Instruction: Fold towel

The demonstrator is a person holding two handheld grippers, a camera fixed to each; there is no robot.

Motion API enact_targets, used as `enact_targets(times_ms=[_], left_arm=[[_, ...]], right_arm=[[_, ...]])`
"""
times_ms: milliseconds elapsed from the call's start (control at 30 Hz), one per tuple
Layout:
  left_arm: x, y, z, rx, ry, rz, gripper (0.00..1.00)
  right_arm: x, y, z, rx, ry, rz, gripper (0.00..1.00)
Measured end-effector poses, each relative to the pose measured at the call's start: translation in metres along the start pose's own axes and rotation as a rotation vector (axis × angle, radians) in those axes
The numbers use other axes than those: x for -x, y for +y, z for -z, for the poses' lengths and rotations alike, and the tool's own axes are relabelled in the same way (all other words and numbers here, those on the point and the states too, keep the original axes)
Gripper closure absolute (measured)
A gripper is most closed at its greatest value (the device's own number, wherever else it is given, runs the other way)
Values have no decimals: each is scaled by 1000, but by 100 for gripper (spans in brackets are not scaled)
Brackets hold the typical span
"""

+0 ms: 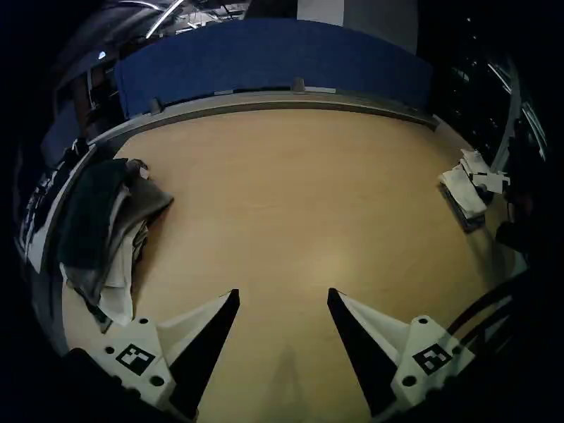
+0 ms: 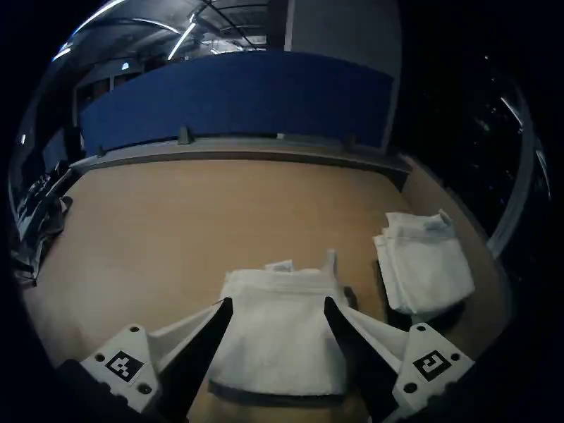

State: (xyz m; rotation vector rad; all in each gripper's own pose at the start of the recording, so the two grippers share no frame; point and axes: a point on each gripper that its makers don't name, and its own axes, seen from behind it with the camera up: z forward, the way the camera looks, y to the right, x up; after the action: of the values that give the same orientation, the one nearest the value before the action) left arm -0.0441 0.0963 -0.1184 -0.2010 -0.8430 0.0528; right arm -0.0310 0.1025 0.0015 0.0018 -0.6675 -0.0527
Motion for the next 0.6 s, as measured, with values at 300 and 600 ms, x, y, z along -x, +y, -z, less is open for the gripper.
enact_targets(times_ms=[300, 600], left_arm=[[-10, -4, -1, 0, 41, 16, 7], [-29, -10, 1, 7, 133, 61, 7]], right_arm=[[-24, -23, 23, -17, 130, -41, 0], [-67, -43, 70, 3, 395, -46, 0]])
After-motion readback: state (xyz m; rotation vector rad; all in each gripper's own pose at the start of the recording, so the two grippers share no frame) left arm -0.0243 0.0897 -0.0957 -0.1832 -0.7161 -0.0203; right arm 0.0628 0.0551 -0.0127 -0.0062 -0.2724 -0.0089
